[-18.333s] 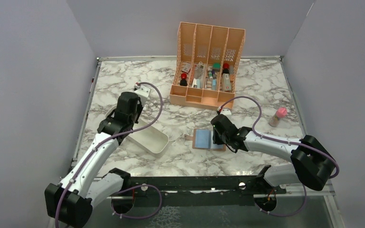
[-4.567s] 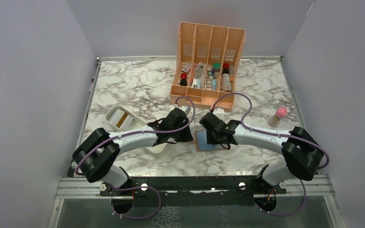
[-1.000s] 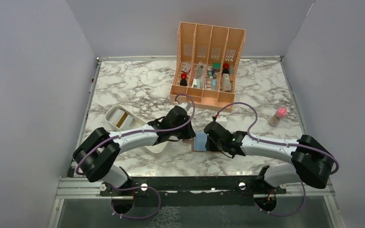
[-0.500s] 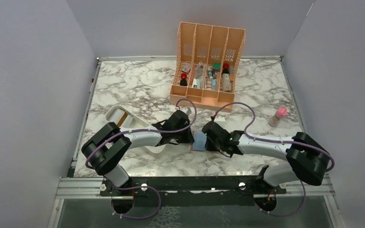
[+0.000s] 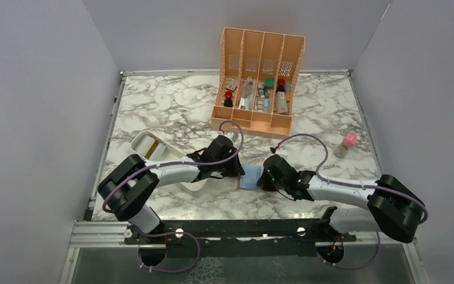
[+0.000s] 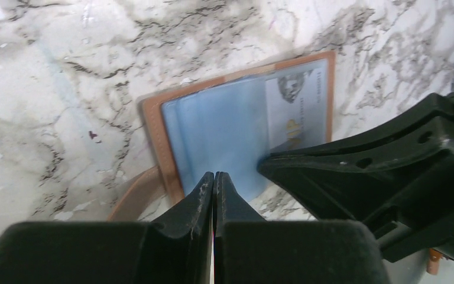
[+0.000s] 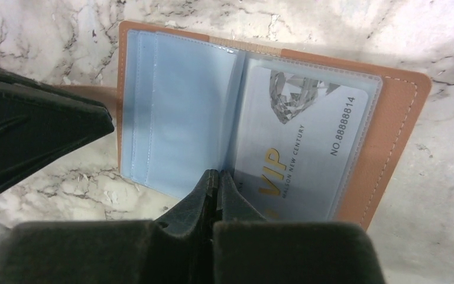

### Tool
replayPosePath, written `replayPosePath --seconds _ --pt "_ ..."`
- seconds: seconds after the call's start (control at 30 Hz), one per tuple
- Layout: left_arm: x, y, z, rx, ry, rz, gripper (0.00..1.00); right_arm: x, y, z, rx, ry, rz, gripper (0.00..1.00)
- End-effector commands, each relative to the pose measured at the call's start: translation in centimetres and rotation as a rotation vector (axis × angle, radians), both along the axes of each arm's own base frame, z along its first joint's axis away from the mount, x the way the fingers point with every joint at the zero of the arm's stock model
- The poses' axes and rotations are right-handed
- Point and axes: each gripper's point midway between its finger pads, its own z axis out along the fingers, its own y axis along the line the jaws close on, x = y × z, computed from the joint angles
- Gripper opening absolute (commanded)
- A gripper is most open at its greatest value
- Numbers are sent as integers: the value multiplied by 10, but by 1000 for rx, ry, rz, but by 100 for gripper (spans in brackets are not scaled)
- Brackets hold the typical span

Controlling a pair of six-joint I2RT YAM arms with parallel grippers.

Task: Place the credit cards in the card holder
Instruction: Turn over the card slot in the card holder.

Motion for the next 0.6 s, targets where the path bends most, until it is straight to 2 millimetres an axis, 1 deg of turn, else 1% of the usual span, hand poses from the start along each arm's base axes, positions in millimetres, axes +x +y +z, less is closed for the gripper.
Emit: replayPosePath --seconds 0.0,0.13,0.37,0.57 --pt "-4 -13 16 -93 -1 -32 4 0 12 13 112 -24 34 1" --pt "-5 -14 10 -87 10 -39 0 -1 12 15 165 -19 35 1" --pt "1 1 -4 8 -9 -1 0 0 14 25 244 -25 31 1" --pt "1 1 -10 22 2 -7 0 -1 15 33 287 -25 26 1"
